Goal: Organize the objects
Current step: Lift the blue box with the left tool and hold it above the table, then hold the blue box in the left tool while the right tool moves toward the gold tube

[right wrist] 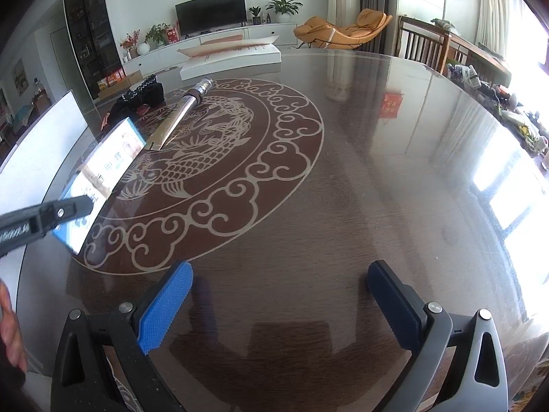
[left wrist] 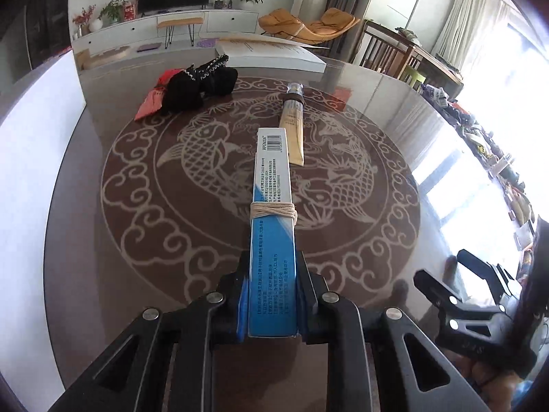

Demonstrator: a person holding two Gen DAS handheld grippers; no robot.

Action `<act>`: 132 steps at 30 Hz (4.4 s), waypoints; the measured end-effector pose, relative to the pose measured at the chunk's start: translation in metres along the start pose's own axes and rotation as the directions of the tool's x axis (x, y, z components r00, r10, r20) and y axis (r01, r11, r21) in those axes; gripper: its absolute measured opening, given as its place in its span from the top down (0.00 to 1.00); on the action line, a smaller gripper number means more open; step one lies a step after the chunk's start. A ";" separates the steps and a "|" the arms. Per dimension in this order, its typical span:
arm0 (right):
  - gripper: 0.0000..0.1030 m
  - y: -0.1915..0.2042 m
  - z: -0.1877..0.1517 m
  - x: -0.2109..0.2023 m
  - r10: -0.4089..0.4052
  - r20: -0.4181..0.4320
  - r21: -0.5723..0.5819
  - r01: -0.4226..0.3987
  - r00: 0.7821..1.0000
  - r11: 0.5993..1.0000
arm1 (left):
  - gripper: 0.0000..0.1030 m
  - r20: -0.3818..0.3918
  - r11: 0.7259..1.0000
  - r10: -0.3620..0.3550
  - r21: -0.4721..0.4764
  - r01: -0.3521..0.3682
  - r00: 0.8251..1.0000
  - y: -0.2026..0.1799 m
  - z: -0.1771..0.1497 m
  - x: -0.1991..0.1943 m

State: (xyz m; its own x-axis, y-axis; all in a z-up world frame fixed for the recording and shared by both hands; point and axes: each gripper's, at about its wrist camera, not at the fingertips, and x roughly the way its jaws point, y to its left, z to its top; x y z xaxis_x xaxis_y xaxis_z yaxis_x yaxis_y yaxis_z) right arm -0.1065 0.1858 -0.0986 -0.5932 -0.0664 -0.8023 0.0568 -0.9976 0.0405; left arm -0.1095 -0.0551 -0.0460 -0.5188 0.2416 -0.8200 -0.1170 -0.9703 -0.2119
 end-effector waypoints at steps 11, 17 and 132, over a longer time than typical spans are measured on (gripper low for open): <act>0.01 -0.002 0.000 0.000 0.003 0.002 0.003 -0.003 1.000 1.000 | 0.36 0.038 0.980 0.188 -0.067 -0.185 0.981 0.030 0.002 -0.031; 0.01 -0.003 0.000 0.000 0.003 0.002 0.003 -0.003 1.000 1.000 | 0.37 0.038 0.978 0.207 -0.005 -0.206 0.978 0.024 0.007 -0.024; 0.01 -0.004 -0.001 0.000 0.003 0.002 0.001 -0.003 1.000 1.000 | 0.00 0.056 0.947 0.314 -0.093 -0.308 0.948 0.059 -0.004 0.019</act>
State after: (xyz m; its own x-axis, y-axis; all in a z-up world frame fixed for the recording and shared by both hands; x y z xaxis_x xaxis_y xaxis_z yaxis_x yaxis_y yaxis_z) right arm -0.1062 0.1901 -0.0989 -0.5946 -0.0693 -0.8010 0.0577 -0.9974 0.0434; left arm -0.1230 -0.1077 -0.0762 -0.5762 -0.0763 -0.8138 0.1274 -0.9918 0.0028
